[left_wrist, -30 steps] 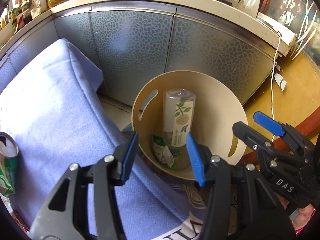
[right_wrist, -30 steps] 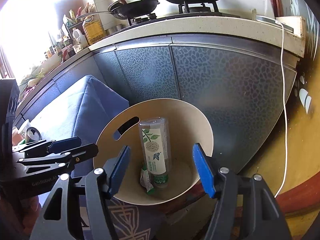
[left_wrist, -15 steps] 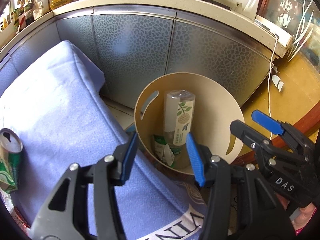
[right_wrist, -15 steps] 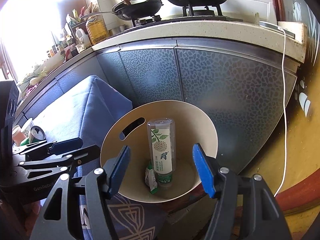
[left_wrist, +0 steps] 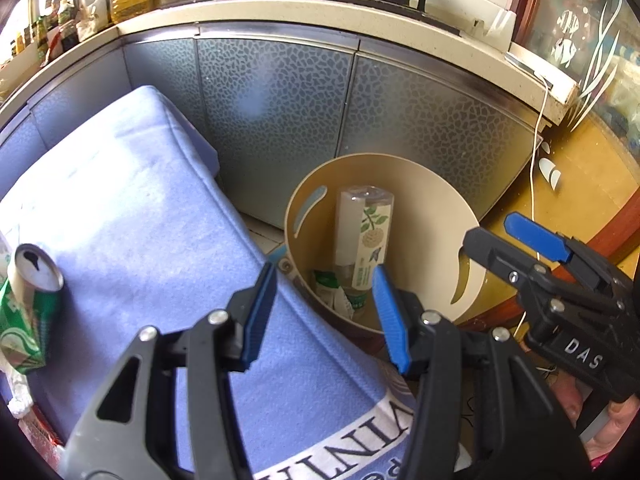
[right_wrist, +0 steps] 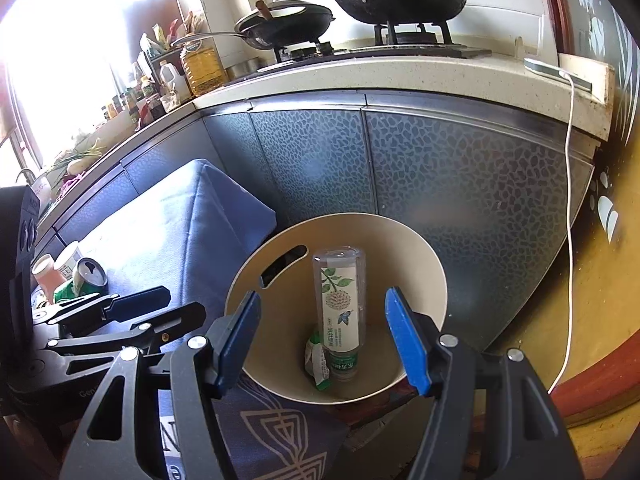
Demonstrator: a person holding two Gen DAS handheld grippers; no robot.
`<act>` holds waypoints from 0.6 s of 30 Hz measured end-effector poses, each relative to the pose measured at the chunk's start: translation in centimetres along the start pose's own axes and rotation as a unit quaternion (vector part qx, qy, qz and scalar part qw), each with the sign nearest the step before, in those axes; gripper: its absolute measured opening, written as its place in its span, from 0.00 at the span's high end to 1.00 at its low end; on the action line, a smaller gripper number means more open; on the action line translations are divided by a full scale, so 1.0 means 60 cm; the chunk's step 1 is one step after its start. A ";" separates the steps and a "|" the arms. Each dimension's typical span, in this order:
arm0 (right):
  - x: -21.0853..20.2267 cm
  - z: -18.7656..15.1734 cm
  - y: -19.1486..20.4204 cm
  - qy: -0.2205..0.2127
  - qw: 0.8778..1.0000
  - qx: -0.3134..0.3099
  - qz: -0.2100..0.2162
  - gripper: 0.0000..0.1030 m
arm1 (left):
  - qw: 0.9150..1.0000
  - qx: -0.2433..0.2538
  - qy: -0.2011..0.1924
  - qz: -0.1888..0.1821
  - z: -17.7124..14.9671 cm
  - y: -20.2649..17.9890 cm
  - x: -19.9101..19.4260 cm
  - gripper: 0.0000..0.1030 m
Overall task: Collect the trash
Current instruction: 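Move both open tools back over the table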
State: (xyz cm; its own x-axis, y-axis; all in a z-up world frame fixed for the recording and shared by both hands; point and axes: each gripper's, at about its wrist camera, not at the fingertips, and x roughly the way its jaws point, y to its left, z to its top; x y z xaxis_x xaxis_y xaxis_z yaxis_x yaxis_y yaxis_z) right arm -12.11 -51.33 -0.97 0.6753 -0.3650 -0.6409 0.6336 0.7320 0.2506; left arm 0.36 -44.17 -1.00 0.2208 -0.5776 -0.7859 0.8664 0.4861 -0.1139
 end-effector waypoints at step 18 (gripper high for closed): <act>0.008 -0.016 0.163 0.030 0.993 -0.072 0.092 0.42 | 0.996 -0.035 -0.069 0.052 -0.142 0.116 -0.161 0.54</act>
State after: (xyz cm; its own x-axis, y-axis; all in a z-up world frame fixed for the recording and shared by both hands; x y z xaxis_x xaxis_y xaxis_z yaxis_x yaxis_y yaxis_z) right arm -5.92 -43.79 0.47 0.7485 -0.1858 -0.6366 0.4380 0.8593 0.2642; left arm 0.47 -29.62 0.60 0.3705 -0.6040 -0.7056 0.8035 0.5896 -0.0829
